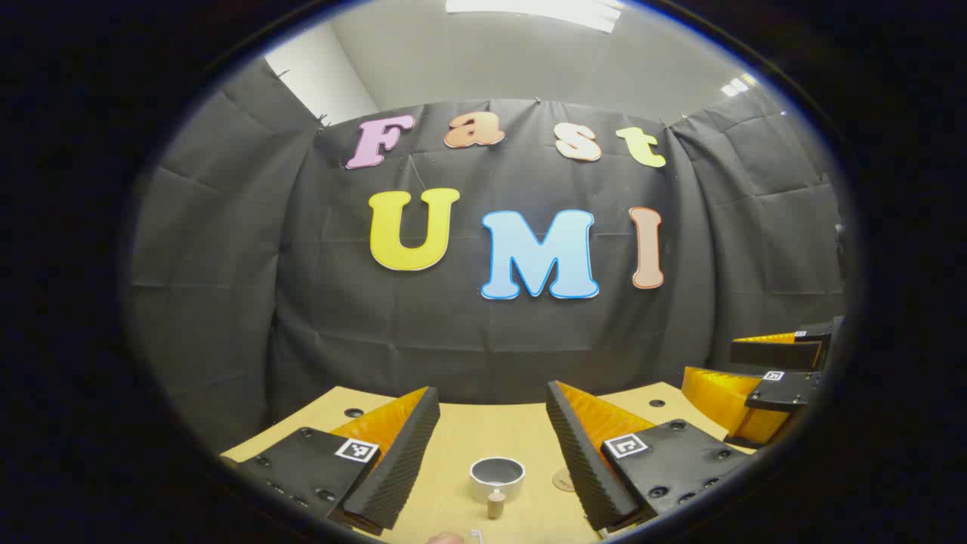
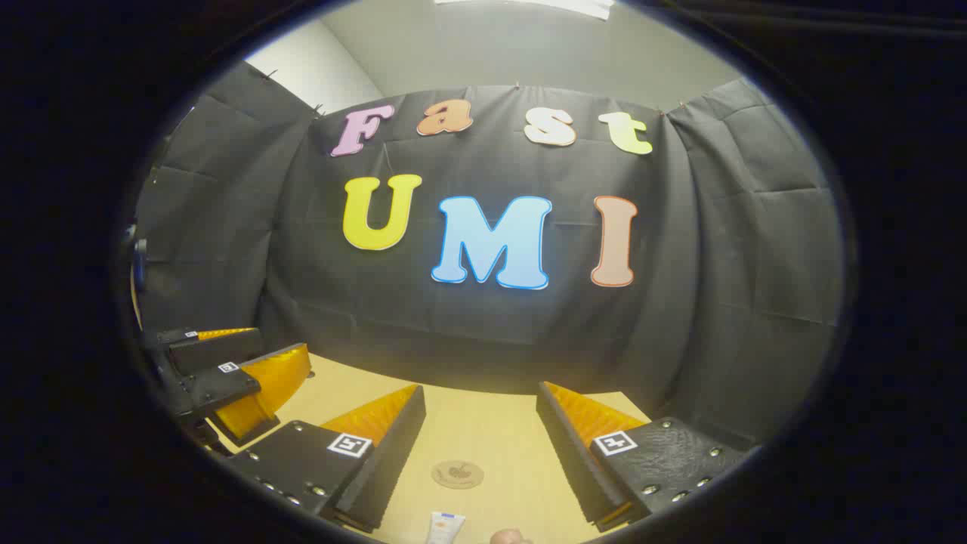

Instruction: Put the toothbrush and toothpaste on the desktop into the cup, then pick up the cup and place it on the coaster on the desktop.

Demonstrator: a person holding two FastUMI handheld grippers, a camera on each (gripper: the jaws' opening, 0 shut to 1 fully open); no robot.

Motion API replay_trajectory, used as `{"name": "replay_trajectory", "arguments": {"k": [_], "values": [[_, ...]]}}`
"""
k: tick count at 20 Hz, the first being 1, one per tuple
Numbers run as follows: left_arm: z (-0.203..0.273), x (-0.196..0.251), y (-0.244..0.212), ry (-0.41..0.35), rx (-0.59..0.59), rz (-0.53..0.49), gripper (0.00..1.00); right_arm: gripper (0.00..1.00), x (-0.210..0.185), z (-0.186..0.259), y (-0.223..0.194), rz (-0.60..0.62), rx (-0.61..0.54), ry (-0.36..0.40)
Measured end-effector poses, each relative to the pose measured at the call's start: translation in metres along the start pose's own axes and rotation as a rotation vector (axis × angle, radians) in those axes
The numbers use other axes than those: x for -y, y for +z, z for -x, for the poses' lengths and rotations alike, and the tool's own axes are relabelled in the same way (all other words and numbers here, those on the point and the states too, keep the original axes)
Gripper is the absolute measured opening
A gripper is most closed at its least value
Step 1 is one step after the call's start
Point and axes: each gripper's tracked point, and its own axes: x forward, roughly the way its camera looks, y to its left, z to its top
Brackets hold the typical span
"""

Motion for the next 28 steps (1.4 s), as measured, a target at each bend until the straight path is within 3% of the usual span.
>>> {"name": "replay_trajectory", "arguments": {"k": [17, 18, 20, 23, 24, 25, 26, 28], "values": [[-0.007, 0.008, -0.022, -0.039, -0.080, 0.006, 0.93, 0.91, 0.002, 0.006, -0.007, 0.000, -0.029, -0.014], [-0.007, 0.008, -0.025, -0.041, -0.094, 0.007, 0.86, 0.91, 0.001, 0.005, -0.010, -0.001, -0.038, -0.010], [-0.007, 0.009, -0.035, -0.053, -0.128, 0.025, 1.00, 0.91, -0.004, 0.004, -0.019, -0.010, -0.073, 0.007], [-0.006, 0.014, -0.060, -0.072, -0.213, 0.058, 0.85, 0.91, -0.011, 0.002, -0.039, -0.020, -0.151, 0.028], [-0.006, 0.012, -0.068, -0.068, -0.241, 0.060, 1.00, 0.91, -0.012, 0.001, -0.045, -0.022, -0.177, 0.033], [-0.006, 0.011, -0.077, -0.065, -0.268, 0.057, 1.00, 0.92, -0.014, -0.001, -0.053, -0.023, -0.199, 0.039], [-0.006, 0.011, -0.086, -0.063, -0.296, 0.049, 0.93, 0.92, -0.016, -0.001, -0.058, -0.023, -0.221, 0.042], [-0.008, 0.010, -0.107, -0.059, -0.367, 0.030, 0.93, 0.91, -0.016, -0.003, -0.076, -0.032, -0.285, 0.036]]}}
